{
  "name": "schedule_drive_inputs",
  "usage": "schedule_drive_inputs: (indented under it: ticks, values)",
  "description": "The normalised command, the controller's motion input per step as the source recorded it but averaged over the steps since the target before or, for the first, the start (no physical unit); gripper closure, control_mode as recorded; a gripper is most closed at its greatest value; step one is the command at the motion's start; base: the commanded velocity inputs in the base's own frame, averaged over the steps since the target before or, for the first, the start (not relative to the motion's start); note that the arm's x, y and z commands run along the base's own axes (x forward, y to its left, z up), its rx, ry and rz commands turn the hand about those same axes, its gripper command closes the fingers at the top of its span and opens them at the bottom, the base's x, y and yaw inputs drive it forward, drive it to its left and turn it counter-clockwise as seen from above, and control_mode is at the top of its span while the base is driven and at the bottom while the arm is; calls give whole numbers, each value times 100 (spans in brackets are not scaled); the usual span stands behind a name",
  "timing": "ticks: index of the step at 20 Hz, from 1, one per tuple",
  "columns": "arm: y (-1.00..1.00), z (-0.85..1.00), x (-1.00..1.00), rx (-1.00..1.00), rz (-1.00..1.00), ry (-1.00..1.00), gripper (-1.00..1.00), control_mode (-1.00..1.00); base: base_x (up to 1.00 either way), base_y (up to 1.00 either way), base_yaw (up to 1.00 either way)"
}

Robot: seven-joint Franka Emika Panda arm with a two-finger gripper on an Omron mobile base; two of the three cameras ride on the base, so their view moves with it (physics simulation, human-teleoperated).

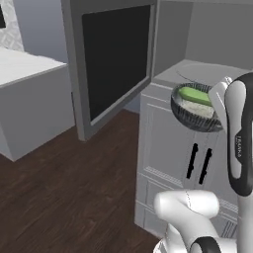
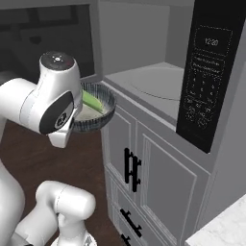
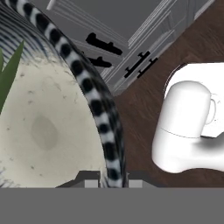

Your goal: Pick the corn from the sink and place it in the bowl. Then pick the bowl and place it in the microwave. Then close the microwave door and press the start button.

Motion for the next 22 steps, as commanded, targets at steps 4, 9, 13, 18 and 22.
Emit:
schedule_drive_inputs:
  ticks: [4, 9, 13, 18, 22]
  values:
    - [0, 0, 0, 0, 0, 0, 100, 100, 41, -1, 0]
    - [0, 0, 0, 0, 0, 0, 100, 100, 11, 7, -25]
    - [0, 0, 0, 0, 0, 0, 100, 100, 2, 9, -31]
    - [6, 22, -4, 0, -5, -6, 100, -100, 0, 5, -14]
    - [4, 49, 1, 0, -3, -15, 100, -100, 0, 0, 0]
